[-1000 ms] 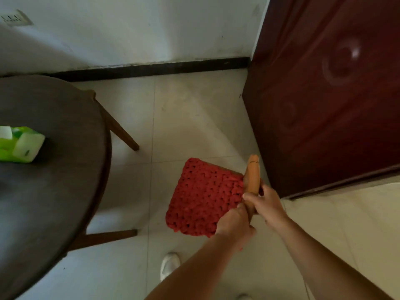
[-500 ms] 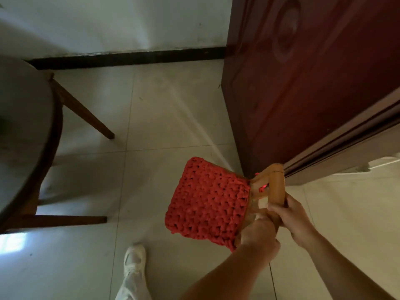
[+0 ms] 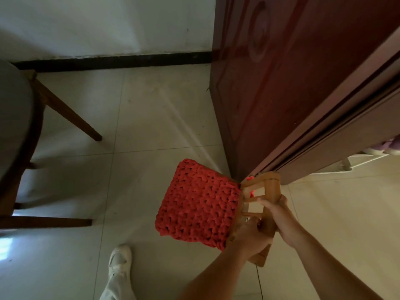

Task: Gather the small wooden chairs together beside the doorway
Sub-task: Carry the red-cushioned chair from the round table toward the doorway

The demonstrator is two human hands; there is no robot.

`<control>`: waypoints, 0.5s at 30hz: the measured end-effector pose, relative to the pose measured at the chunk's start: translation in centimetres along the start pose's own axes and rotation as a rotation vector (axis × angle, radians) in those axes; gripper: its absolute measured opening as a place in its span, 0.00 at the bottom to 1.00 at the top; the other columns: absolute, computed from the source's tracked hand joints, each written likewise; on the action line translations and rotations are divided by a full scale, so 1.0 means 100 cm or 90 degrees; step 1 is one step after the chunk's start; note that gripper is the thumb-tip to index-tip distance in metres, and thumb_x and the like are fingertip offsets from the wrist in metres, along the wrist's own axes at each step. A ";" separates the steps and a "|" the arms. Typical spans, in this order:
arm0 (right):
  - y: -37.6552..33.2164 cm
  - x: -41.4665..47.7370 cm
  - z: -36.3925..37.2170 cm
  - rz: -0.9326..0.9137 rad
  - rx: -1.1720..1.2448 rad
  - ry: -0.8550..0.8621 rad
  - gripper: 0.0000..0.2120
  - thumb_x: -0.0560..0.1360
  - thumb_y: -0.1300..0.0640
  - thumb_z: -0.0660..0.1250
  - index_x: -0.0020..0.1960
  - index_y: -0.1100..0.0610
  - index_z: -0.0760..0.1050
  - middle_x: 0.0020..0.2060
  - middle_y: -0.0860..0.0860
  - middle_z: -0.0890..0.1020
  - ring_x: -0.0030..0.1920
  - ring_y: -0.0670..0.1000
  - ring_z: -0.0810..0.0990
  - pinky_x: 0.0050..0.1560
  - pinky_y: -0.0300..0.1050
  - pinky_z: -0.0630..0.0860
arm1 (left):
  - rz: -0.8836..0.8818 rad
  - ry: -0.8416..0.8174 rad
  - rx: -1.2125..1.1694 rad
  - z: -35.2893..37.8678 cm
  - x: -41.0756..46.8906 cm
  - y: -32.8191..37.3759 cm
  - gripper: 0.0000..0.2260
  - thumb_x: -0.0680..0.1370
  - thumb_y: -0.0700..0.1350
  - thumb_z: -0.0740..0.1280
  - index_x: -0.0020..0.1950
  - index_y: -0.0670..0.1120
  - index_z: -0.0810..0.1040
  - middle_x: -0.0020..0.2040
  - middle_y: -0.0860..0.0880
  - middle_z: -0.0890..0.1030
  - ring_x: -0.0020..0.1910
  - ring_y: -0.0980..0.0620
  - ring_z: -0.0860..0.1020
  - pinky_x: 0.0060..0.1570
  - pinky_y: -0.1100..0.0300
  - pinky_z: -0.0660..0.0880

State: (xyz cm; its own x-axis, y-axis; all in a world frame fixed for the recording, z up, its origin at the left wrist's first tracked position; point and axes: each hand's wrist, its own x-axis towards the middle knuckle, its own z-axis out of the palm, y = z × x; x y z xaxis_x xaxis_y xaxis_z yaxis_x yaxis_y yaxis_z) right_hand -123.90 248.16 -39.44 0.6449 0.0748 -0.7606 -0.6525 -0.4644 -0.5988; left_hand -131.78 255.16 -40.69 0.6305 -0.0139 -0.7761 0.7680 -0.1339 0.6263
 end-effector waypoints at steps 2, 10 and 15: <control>-0.003 -0.004 0.003 -0.005 -0.013 0.006 0.30 0.73 0.50 0.68 0.69 0.54 0.57 0.57 0.54 0.72 0.58 0.57 0.72 0.59 0.58 0.72 | -0.004 -0.015 0.000 -0.005 -0.003 0.000 0.26 0.71 0.49 0.67 0.69 0.49 0.67 0.62 0.49 0.75 0.60 0.50 0.74 0.59 0.54 0.73; -0.044 -0.062 0.032 -0.276 -0.268 0.121 0.22 0.75 0.53 0.64 0.68 0.48 0.68 0.66 0.55 0.72 0.62 0.58 0.73 0.66 0.59 0.65 | 0.122 0.269 -0.098 -0.087 -0.074 0.005 0.15 0.77 0.42 0.60 0.63 0.49 0.74 0.55 0.54 0.78 0.52 0.59 0.76 0.53 0.66 0.73; -0.099 -0.124 0.093 -0.397 -0.241 -0.039 0.20 0.76 0.60 0.62 0.67 0.50 0.71 0.65 0.55 0.75 0.64 0.55 0.73 0.59 0.47 0.68 | 0.147 0.411 -0.174 -0.163 -0.161 -0.002 0.18 0.76 0.39 0.65 0.66 0.45 0.72 0.60 0.50 0.77 0.58 0.55 0.75 0.58 0.68 0.70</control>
State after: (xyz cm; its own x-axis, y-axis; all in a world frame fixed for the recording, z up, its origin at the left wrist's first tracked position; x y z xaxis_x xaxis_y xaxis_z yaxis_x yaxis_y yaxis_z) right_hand -129.13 260.07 -26.44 0.8207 0.4696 -0.3254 0.0187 -0.5913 -0.8062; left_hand -140.23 271.61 -27.09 0.6549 0.5860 -0.4773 0.5558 0.0545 0.8295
